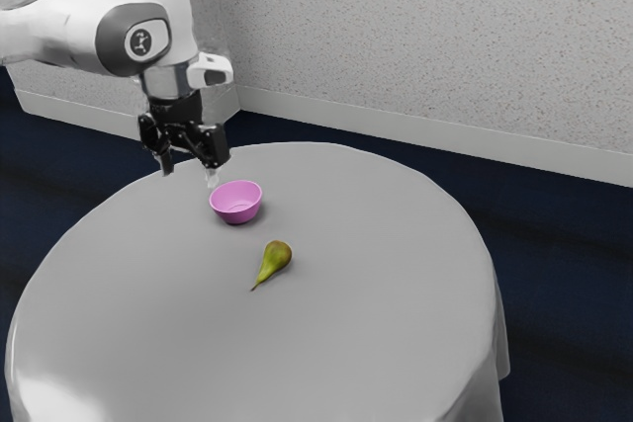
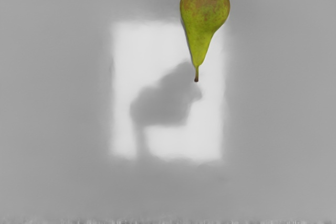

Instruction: Place the pear in the bowl.

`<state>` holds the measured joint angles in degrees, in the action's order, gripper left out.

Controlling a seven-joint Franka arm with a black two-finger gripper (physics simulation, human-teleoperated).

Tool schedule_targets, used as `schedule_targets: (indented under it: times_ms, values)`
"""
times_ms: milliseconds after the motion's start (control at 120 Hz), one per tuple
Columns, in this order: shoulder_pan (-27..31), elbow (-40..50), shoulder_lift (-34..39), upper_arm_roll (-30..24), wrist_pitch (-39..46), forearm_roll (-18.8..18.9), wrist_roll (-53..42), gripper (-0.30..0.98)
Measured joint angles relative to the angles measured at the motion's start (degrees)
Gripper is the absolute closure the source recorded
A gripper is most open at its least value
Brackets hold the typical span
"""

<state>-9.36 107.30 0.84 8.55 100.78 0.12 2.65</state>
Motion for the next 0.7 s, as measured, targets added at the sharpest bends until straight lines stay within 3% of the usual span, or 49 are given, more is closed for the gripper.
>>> schedule_targets:
  times_ms: [242,700]
  values:
    - [-1.20,5.59,-5.14,0.32,11.70,-2.31,1.84,0.00]
    - [-1.39,-0.78,-20.34,0.24,22.49,-7.13,-0.07,0.00]
